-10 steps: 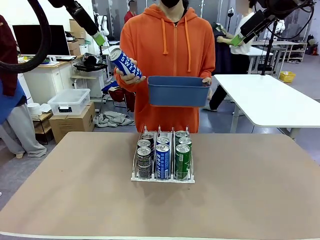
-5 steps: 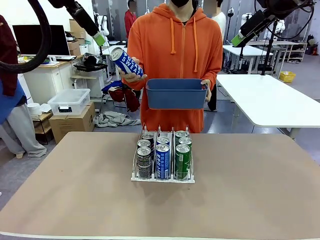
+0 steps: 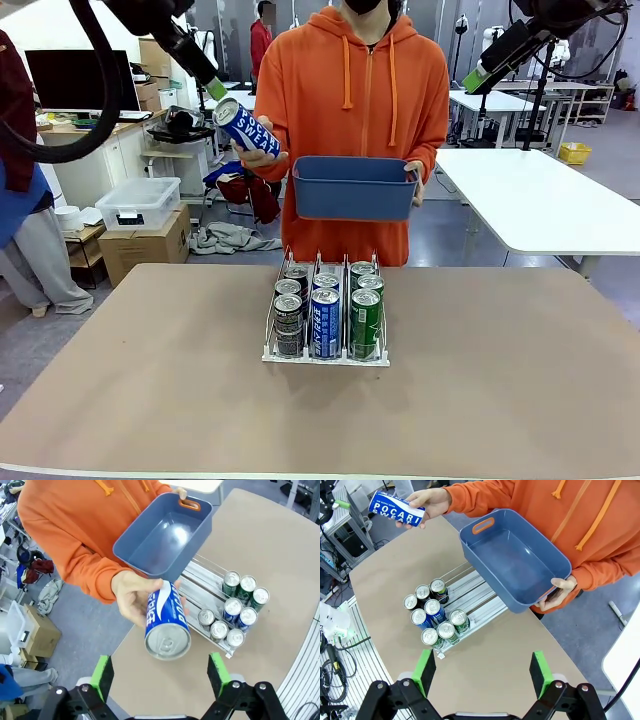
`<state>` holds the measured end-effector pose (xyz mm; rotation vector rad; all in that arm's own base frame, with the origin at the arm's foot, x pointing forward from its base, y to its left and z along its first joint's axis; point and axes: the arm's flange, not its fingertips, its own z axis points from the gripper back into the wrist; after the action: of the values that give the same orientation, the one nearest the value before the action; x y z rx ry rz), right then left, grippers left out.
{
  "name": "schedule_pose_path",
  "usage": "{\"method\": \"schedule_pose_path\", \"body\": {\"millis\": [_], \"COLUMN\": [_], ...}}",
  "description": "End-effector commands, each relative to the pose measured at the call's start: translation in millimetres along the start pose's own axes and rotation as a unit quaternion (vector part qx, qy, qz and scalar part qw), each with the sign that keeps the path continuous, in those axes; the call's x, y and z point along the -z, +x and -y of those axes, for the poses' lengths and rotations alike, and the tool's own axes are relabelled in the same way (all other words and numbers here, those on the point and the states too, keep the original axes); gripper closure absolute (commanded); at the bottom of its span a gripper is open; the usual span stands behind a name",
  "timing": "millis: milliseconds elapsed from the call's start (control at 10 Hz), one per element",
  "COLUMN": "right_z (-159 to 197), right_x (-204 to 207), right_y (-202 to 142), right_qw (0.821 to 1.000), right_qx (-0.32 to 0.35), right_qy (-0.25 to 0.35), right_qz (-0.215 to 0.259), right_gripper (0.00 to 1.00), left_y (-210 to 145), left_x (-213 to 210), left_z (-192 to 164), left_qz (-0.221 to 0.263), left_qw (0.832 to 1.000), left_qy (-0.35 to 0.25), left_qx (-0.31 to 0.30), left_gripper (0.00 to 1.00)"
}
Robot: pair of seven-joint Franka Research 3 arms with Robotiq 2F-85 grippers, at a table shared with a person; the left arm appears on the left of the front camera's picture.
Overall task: Fill the beverage cans into the dispenser.
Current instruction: Pick up the Ionic drink handed by the human.
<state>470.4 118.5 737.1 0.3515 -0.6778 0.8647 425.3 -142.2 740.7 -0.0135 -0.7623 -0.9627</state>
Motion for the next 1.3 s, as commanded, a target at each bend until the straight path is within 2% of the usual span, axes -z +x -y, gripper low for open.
{"method": "schedule_pose_path", "body": {"millis": [0, 300, 800, 1200], "right_z": [0.1, 0.1, 0.1, 0.1], "right_x": [0.5, 0.5, 0.5, 0.5], "right_y": [-0.4, -0.4, -0.4, -0.4], "right_qw": [1.000, 1.000, 1.000, 1.000], "right_qx": [-0.001, -0.001, -0.001, -0.001], "right_qy": [0.000, 0.000, 0.000, 0.000], "right_qz": [-0.001, -0.001, -0.001, -0.001], "right_gripper": [0.00, 0.00, 0.00, 0.00], "left_y": [-4.8, -10.1, -21.2, -28.0], "left_x": [13.7, 31.4, 59.4, 70.0], "left_z": [8.2, 9.0, 6.2, 6.7], "left_qz": [0.016, 0.037, 0.068, 0.069], "left_qw": [1.000, 0.999, 0.996, 0.995], "left_qy": [0.007, 0.008, -0.036, -0.037], "left_qx": [-0.026, -0.036, -0.050, -0.055], "left_gripper": [0.00, 0.00, 0.00, 0.00]}}
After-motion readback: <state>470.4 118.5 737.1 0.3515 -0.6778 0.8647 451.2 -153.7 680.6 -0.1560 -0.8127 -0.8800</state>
